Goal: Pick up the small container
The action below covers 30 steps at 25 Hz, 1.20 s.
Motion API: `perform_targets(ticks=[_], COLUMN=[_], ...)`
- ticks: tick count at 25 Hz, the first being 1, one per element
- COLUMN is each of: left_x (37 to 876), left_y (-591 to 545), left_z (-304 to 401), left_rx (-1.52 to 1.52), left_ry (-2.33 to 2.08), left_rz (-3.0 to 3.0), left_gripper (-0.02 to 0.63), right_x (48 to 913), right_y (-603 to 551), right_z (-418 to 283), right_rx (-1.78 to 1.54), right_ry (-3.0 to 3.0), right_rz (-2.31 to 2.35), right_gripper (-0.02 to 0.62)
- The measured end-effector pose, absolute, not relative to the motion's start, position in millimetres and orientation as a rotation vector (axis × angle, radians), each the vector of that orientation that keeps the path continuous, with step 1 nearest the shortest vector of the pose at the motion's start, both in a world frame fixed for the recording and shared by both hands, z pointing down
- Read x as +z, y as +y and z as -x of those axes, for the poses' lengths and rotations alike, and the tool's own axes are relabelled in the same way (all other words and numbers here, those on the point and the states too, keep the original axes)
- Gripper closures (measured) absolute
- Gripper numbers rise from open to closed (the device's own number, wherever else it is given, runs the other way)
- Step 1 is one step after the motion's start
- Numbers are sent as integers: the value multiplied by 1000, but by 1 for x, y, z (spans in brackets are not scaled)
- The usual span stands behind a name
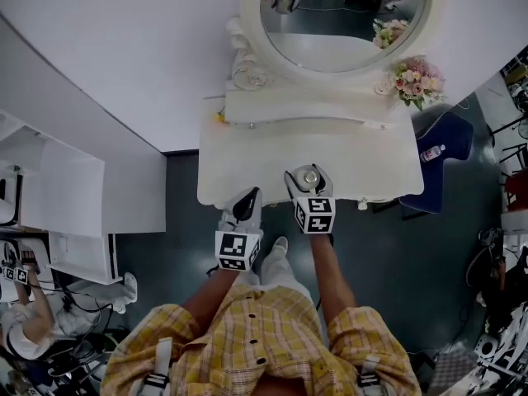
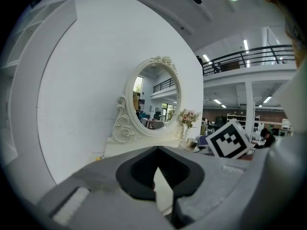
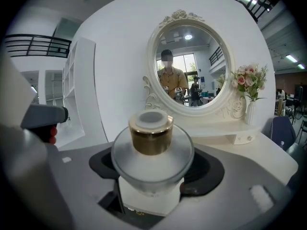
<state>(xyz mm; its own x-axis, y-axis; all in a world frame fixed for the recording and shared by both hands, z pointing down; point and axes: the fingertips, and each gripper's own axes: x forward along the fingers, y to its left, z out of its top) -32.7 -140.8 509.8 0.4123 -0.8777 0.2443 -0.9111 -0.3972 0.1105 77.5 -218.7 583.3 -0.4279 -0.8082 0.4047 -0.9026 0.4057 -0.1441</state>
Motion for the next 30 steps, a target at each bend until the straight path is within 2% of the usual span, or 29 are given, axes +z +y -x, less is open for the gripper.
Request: perform_targets(ticks=[30], left_x=[466], left_y=[-112], left_z=[61], left_rx=[119], left_ry=[-1546], left_rz=[-2569], left_gripper=[607], right_x=[485], right_y=[-137], right_z=[-61], right_rx=[420], right_ry=[-2484], right_rz=[-1600], right_gripper=[255])
